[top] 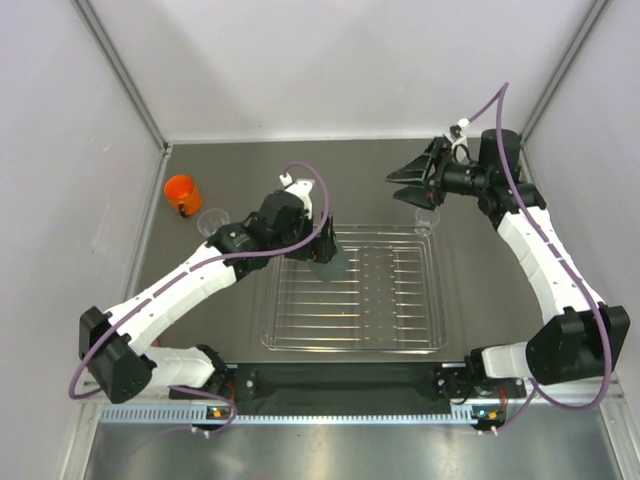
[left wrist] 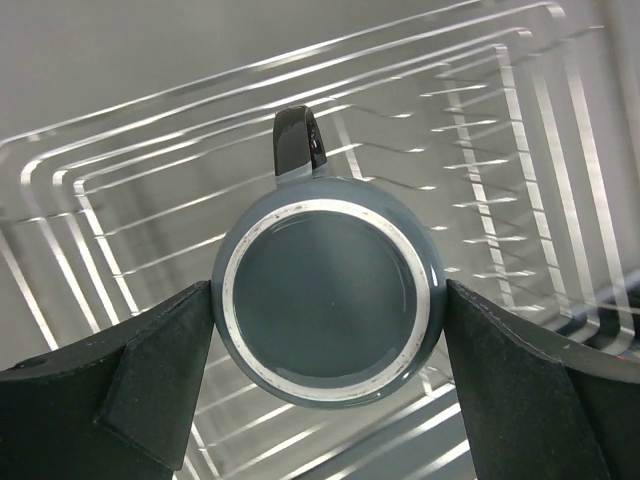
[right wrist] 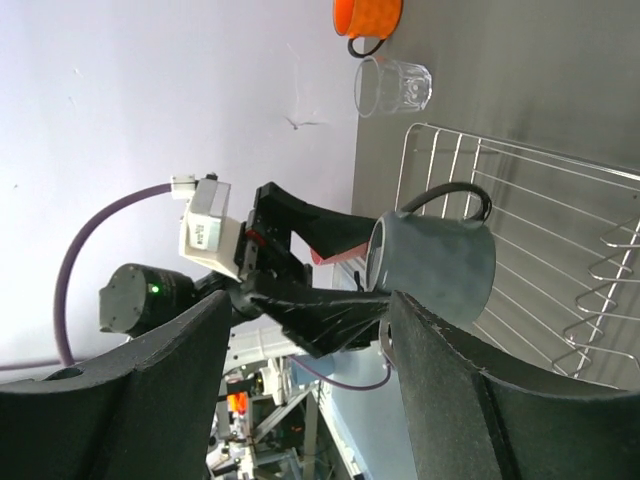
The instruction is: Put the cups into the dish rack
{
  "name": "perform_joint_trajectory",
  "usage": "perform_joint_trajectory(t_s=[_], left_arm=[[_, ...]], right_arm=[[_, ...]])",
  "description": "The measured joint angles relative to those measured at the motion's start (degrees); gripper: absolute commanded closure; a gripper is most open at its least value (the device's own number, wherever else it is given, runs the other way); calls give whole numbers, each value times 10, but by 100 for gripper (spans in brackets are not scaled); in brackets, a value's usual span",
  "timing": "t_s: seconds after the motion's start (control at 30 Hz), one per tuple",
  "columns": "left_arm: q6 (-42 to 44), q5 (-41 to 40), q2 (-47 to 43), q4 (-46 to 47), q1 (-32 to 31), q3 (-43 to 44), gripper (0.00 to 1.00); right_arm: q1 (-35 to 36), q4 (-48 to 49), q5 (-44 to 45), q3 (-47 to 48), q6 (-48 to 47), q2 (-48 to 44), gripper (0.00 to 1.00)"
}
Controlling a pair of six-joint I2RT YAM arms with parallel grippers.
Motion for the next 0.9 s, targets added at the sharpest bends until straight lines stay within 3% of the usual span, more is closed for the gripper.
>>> perform_joint_trajectory(t_s=[0.5,0.9], left_arm=[[19,-114,77,56,-104,-11,100],[20,-159,124,64,-119,-12,100]], right_arm=[[0,-23,5,-15,-5,-20,36],[0,-33,6,-34,-10,-41,36]])
